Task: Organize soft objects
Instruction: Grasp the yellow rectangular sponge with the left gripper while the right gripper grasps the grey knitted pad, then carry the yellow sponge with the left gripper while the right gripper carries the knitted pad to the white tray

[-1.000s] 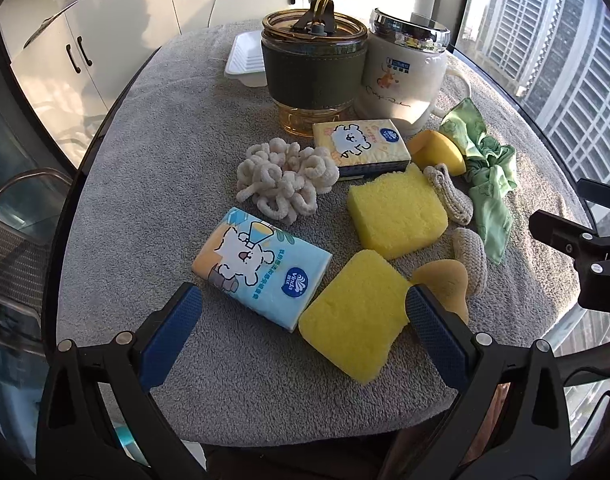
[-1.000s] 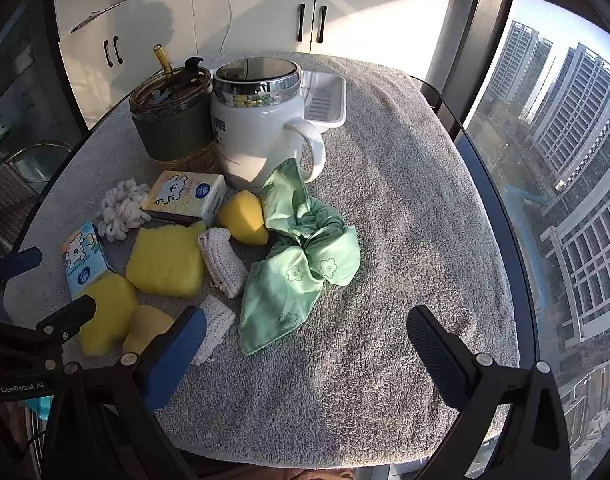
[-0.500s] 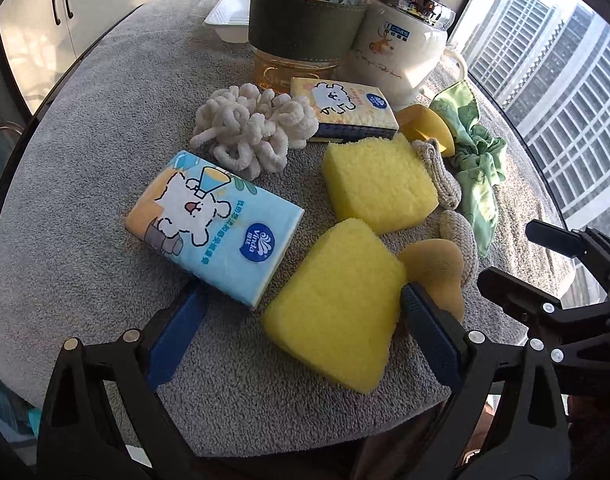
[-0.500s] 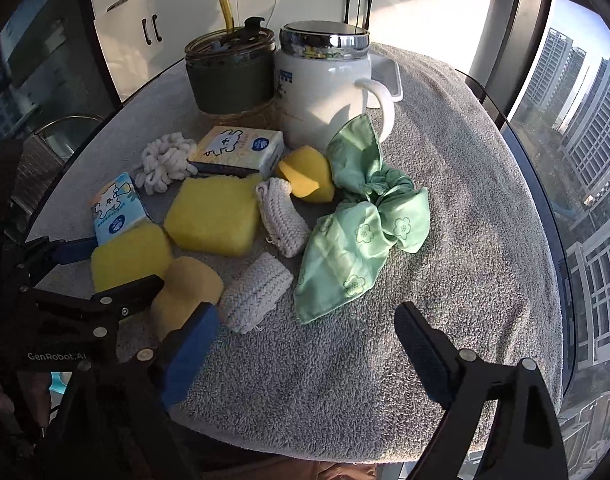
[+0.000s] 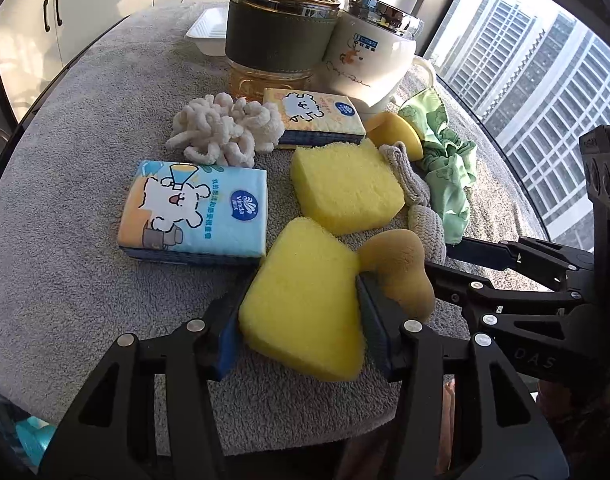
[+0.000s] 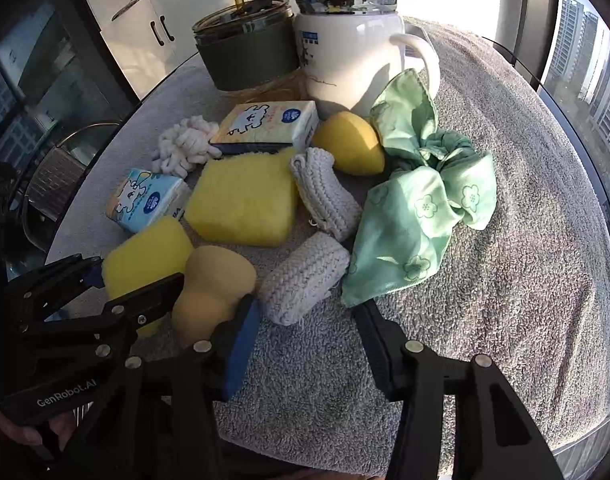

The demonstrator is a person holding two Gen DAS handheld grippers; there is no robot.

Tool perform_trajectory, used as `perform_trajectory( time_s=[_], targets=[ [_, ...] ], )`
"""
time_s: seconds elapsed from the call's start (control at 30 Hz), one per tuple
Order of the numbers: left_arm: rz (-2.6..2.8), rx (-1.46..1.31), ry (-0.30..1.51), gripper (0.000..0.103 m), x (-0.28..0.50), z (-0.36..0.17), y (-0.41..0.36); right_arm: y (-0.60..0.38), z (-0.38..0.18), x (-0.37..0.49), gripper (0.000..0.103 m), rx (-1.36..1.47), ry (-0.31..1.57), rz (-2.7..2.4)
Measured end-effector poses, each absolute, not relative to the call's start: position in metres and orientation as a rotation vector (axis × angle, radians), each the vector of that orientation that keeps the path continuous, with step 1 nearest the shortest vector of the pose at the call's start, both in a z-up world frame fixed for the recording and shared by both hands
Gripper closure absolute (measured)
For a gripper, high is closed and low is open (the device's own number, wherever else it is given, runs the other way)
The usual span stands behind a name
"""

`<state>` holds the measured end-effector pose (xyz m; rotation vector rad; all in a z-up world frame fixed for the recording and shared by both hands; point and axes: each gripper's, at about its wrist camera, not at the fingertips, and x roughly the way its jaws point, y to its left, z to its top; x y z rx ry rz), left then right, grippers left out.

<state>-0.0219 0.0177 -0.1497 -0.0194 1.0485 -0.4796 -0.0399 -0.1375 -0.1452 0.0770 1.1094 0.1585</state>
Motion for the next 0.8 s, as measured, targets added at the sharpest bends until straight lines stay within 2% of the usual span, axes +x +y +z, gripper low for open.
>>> perform_trajectory(
  time_s=[0.17,0.2,0.23,0.27,0.3,0.43,0.8],
  targets=[
    [-0.477,-0.033,1.024,0.057,-0.022,-0.15,0.02,-0.127,-0.147,-0.032,0.049,0.072,1.103,0.119],
    [-0.48,-0.056,1.025,0.057,-0.02,-0.151,0.023,-0.128,-0.148,-0.03,0.055,0.084,1.102,0.102],
    [-0.478,-0.065,1.027,0.057,-0.019,-0.151,0.024,-0.128,-0.147,-0.025,0.068,0.099,1.097,0.084],
    [-0.474,-0.07,1.026,0.057,-0.02,-0.152,0.025,-0.129,-0.146,-0.025,0.077,0.109,1.094,0.069],
    [-0.471,-0.076,1.021,0.058,-0.019,-0.151,0.026,-0.133,-0.145,-0.025,0.08,0.122,1.094,0.074],
    [-0.468,-0.079,0.995,0.058,-0.025,-0.143,0.032,-0.145,-0.142,-0.033,0.08,0.187,1.088,0.136],
    [-0.41,-0.102,0.93,0.058,-0.02,-0.113,0.053,-0.153,-0.104,-0.053,0.08,0.089,0.987,0.148]
  ],
)
